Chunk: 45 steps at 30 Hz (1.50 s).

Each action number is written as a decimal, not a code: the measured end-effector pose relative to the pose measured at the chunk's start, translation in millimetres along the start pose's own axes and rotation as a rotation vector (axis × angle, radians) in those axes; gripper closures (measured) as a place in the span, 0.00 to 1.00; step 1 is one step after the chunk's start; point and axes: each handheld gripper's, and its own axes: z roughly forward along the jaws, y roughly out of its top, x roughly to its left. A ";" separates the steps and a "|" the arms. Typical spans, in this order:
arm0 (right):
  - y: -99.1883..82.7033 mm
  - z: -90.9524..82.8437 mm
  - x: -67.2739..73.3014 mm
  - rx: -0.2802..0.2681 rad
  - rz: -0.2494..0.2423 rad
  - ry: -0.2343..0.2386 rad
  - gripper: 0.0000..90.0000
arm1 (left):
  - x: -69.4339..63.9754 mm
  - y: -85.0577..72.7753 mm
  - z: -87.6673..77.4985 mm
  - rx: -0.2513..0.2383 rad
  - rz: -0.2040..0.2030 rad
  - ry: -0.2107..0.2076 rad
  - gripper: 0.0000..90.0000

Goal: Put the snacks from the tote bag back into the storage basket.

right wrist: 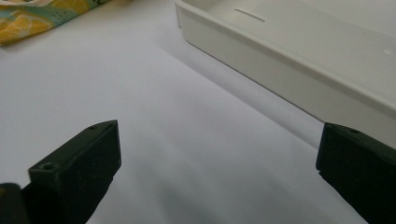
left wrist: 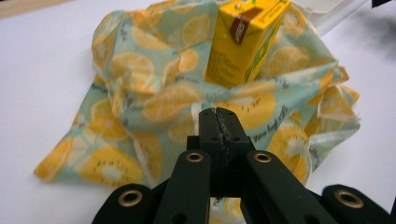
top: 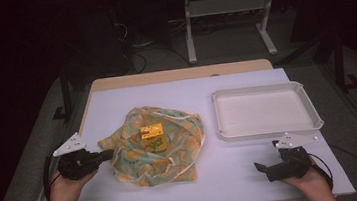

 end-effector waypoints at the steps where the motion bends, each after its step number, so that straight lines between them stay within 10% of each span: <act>1: -0.4 -0.5 -0.2 -0.002 -0.002 -0.001 0.00 | -0.7 3.4 3.2 -0.003 0.004 -0.009 1.00; 27: 2.4 0.8 0.2 -0.016 -0.005 0.016 0.00 | -11.5 35.0 63.7 0.032 0.069 -0.077 1.00; 45: 1.0 -1.0 0.5 -0.019 -0.003 0.015 0.00 | -14.2 35.0 76.2 0.065 0.091 -0.080 1.00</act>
